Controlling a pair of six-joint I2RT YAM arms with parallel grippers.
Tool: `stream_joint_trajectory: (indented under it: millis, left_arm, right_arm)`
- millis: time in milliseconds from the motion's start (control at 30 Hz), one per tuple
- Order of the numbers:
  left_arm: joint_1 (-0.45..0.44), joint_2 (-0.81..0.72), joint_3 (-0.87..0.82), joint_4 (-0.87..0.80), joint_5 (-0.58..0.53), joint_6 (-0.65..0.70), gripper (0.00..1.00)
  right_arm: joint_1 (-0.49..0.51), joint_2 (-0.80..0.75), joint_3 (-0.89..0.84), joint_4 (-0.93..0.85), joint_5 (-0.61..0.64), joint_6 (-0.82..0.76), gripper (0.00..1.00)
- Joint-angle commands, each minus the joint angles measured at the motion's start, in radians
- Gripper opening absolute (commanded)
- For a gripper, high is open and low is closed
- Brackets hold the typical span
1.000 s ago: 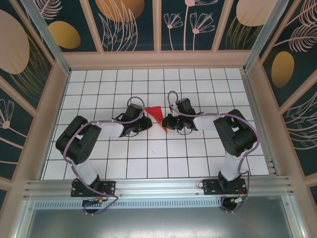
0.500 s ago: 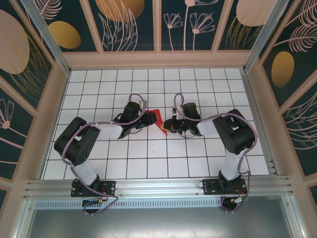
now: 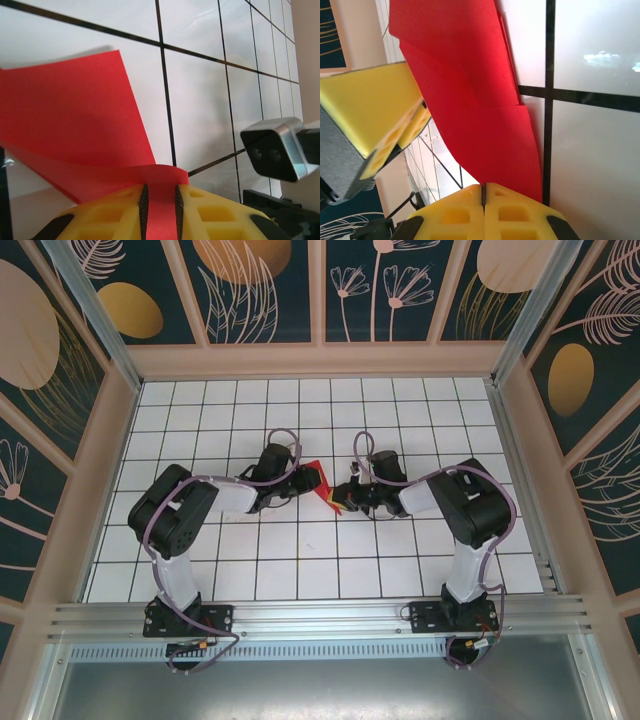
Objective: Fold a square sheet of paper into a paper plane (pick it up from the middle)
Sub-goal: Fold the wing for the fifth time at the center of the table.
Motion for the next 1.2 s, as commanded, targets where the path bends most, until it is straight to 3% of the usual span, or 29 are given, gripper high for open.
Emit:
stream_joint_trajectory:
  millis: [0,500,1000,1167]
  left_arm:
    - [0.004,0.031,0.034,-0.053,-0.014,-0.002,0.25]
    - [0.003,0.083,0.089,-0.135,-0.026,0.007,0.25]
    - [0.003,0.064,0.085,-0.147,-0.036,0.009,0.26]
    - [0.003,0.031,0.080,-0.146,-0.038,0.009,0.27]
  right_arm:
    - [-0.006,0.014,0.006,-0.023,-0.007,-0.030,0.02]
    - [-0.004,-0.009,0.122,-0.218,0.076,-0.194,0.24]
    - [0.030,0.085,0.201,-0.266,0.058,-0.239,0.24]
    - [0.033,0.094,0.201,-0.272,0.058,-0.250,0.16]
